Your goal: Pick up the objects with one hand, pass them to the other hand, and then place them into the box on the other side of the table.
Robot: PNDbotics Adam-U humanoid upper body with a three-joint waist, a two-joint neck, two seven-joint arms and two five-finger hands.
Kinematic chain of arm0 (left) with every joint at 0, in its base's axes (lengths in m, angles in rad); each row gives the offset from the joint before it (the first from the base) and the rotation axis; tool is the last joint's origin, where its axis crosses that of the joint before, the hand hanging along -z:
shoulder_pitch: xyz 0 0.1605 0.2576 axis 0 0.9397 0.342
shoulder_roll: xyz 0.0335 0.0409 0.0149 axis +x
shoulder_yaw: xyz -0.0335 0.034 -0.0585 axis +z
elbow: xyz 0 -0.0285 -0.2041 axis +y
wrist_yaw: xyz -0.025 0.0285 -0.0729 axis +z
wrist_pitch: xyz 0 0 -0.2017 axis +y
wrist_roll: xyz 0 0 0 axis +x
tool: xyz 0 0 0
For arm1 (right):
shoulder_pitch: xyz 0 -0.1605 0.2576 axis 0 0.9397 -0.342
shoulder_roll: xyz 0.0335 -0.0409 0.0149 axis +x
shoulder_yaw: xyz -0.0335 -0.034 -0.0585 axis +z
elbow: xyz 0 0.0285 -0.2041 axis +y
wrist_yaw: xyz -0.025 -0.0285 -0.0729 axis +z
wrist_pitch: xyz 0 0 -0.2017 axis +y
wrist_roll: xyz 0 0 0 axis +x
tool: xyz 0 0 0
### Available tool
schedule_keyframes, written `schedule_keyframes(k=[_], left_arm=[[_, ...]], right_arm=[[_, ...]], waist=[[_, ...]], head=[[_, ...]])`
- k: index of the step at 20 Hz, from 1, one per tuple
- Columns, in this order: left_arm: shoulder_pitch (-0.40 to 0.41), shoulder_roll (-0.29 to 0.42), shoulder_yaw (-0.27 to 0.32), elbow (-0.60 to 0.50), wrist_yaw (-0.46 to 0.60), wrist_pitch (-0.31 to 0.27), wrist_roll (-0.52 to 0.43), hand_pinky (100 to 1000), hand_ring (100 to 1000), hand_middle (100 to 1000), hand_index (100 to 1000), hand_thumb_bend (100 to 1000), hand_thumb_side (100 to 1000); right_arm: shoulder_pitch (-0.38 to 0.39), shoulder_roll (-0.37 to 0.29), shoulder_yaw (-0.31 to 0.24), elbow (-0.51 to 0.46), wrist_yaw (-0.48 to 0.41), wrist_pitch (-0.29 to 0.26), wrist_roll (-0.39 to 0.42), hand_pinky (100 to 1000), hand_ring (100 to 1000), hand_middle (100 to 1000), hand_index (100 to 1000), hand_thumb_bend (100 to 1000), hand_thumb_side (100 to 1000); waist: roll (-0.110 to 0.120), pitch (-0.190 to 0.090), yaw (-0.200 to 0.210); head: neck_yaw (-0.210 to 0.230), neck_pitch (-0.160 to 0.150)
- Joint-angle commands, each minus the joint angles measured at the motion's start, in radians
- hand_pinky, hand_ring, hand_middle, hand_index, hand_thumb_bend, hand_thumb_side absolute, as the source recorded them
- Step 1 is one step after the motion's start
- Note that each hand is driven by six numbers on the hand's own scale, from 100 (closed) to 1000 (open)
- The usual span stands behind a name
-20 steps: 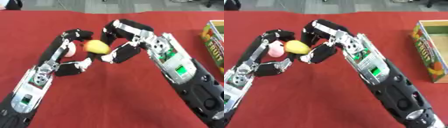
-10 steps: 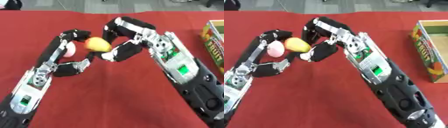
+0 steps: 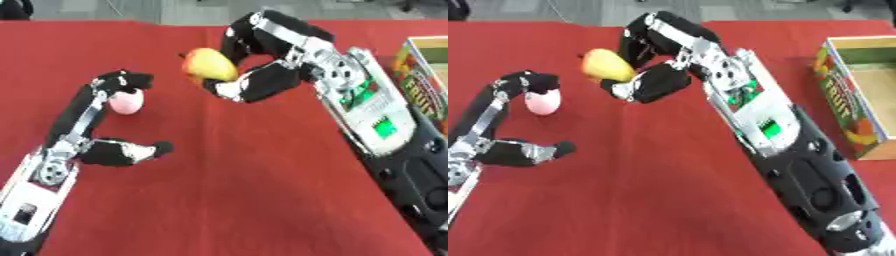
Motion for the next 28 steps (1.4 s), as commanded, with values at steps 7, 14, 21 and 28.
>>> schedule_keyframes(k=[7, 14, 21, 28], left_arm=[[0.034, 0.07, 0.055, -0.015, -0.015, 0.029, 0.046, 738, 735, 672, 835, 730, 464], [0.084, 0.119, 0.106, -0.028, -0.017, 0.053, 0.088, 739, 736, 675, 835, 731, 471], [0.11, 0.151, 0.148, -0.041, -0.011, 0.076, 0.127, 739, 736, 674, 834, 729, 476], [0.116, 0.169, 0.175, -0.049, -0.011, 0.089, 0.151, 740, 736, 675, 834, 728, 476]], right_arm=[[0.009, -0.103, -0.119, -0.088, -0.079, 0.024, -0.105, 693, 647, 378, 431, 352, 100], [0.063, -0.197, -0.207, -0.075, -0.111, 0.031, -0.215, 693, 648, 380, 434, 339, 100], [0.13, -0.281, -0.276, -0.061, -0.132, 0.031, -0.302, 692, 648, 380, 435, 344, 100], [0.197, -0.343, -0.317, -0.056, -0.165, 0.035, -0.336, 693, 649, 380, 435, 350, 100]], waist=[[-0.003, -0.081, -0.011], [0.001, -0.084, -0.016], [0.0, -0.087, -0.019], [-0.005, -0.088, -0.021]], head=[[-0.047, -0.004], [-0.05, -0.008], [-0.08, -0.004], [-0.136, -0.009]])
